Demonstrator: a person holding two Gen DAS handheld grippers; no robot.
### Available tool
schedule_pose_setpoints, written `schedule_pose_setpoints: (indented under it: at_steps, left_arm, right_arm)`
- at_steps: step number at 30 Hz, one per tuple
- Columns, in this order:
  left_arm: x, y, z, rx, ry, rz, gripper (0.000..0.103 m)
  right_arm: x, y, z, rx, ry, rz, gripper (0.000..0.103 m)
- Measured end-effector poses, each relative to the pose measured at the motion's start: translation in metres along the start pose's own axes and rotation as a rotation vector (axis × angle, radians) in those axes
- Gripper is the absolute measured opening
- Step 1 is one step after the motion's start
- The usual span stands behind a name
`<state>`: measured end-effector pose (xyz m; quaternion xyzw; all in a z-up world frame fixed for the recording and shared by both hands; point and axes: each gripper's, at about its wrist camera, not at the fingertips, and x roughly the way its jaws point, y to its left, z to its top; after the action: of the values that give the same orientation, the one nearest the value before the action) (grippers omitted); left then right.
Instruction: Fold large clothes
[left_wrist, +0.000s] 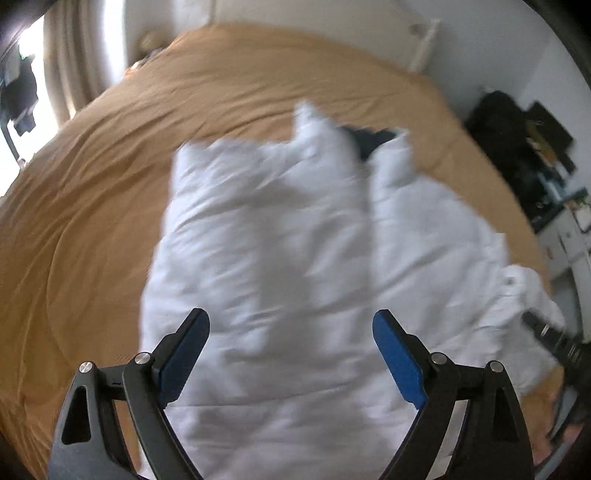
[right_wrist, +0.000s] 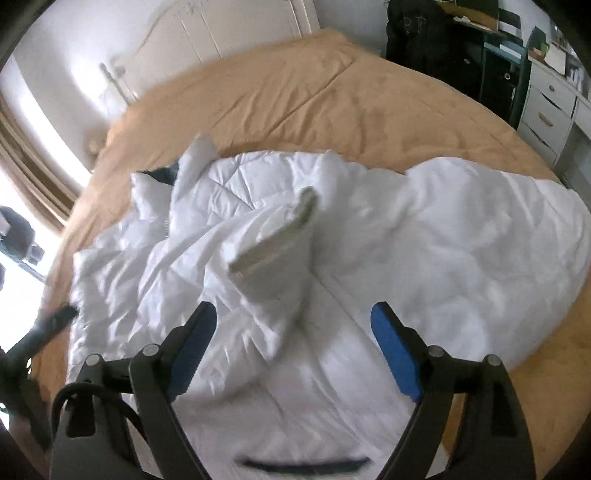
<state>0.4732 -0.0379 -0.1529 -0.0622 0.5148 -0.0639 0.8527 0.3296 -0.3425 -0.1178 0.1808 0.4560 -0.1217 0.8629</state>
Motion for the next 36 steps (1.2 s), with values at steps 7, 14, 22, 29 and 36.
schedule_pose_setpoints:
  at_steps: [7,14,22,29,36]
  left_arm:
    - [0.061,0.01,-0.025,0.016,0.08,0.153,0.089]
    - [0.056,0.014,-0.029,0.022,0.061,0.176,0.09]
    - [0.068,0.023,-0.032,0.017,0.065,0.224,0.094]
    - [0.067,0.023,-0.031,0.009,0.065,0.218,0.094]
    - [0.076,0.038,-0.034,-0.003,0.063,0.211,0.098]
  right_arm:
    - [0.057,0.021,0.029,-0.051,0.137,-0.141,0.03]
    - [0.041,-0.046,0.028,0.089,0.147,-0.104,0.019]
    - [0.068,-0.107,-0.006,0.177,0.23,-0.154,0.013]
    - [-0.015,-0.008,0.002,-0.037,-0.023,0.081,0.009]
    - [0.08,-0.003,-0.028,-0.091,0.188,-0.107,0.0]
